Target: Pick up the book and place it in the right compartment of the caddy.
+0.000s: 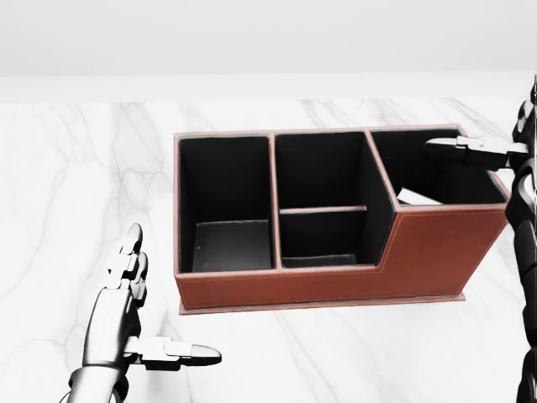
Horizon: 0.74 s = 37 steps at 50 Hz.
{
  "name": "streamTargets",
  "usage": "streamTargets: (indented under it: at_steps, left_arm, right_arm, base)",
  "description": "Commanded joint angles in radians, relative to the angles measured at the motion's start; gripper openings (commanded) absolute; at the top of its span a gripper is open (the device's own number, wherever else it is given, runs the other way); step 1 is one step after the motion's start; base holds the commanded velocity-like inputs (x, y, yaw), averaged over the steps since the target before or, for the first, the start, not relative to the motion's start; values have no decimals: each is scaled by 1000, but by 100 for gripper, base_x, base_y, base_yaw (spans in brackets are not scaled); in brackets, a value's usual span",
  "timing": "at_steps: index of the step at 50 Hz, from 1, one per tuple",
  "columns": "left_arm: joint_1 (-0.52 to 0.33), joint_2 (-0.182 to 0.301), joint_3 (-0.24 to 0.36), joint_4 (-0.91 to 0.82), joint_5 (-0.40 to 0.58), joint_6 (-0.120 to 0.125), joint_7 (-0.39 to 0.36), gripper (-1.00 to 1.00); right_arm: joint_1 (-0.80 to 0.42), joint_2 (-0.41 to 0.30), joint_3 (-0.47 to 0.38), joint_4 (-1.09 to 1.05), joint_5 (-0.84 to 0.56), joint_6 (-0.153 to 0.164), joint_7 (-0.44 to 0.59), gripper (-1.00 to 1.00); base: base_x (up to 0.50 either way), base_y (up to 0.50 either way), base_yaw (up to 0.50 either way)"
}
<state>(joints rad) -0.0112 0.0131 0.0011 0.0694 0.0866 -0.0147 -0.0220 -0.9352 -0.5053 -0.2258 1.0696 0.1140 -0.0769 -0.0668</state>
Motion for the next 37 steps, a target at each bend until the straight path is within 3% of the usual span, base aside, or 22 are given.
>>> streamTargets:
  at_steps: [1, 8, 20, 25, 37]
  left_arm:
    - [-10, 0, -1, 39, 5, -28, 6, 100]
    - [-9, 0, 0, 37, 4, -28, 6, 100]
    - [-9, 0, 1, 32, 3, -24, 6, 100]
    - [-11, 2, 4, 46, 2, -35, 6, 100]
    - [-12, 0, 3, 47, 2, -30, 9, 100]
  right_arm:
    - [28, -63, -44, -442, 84, 164, -1, 100]
    - [44, -146, -124, -870, 233, 164, -40, 100]
    - [112, -243, -210, -1255, 445, 164, -144, 100]
    - [172, -290, -263, -1397, 551, 164, -204, 100]
    - [387, -502, -478, -1699, 1046, 164, -451, 100]
  base:
    - [0, 0, 0]
    - [0, 0, 0]
    - [0, 0, 0]
    - [0, 0, 0]
    - [0, 0, 0]
